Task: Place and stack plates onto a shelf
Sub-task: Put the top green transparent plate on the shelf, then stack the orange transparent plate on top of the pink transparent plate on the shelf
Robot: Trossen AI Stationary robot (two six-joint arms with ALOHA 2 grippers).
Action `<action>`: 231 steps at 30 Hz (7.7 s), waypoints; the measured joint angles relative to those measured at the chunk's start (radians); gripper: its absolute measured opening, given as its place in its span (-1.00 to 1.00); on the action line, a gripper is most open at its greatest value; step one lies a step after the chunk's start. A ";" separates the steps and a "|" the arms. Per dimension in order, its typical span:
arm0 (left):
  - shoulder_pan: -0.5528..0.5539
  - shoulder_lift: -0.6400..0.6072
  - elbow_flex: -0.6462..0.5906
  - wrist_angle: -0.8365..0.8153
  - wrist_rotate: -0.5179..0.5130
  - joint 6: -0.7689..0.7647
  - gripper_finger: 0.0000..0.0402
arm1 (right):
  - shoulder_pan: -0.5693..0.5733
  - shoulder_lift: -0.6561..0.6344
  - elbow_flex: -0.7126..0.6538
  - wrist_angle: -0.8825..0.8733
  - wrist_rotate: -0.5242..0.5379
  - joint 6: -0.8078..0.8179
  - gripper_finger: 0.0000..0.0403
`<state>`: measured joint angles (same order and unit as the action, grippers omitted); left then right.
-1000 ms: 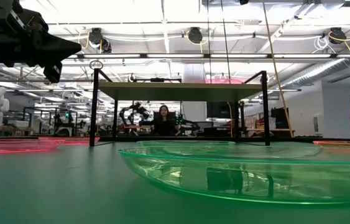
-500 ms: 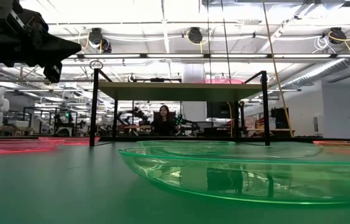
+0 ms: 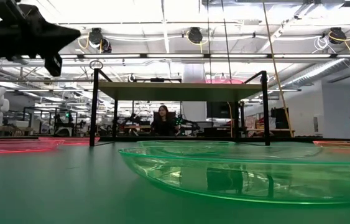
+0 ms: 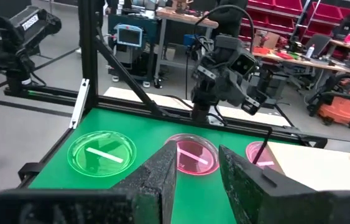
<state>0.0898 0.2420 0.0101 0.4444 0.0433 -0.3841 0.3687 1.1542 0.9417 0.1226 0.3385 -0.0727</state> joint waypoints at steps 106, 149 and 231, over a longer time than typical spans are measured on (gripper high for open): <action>-0.374 1.598 0.950 -0.545 -0.341 0.954 -0.86 | 0.021 -0.086 -0.067 0.107 0.053 -0.019 -0.48; 0.042 1.190 1.183 -1.077 -0.386 1.135 -1.00 | 0.084 -0.144 -0.067 0.097 0.082 -0.019 -0.48; -0.214 0.696 0.834 -0.523 -0.190 0.644 -0.57 | 0.083 -0.170 -0.384 0.357 0.163 0.044 -0.48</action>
<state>-0.1242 0.9382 0.8441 -0.0789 -0.1470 0.2598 0.4514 0.9840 0.5580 0.4800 0.5015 -0.0289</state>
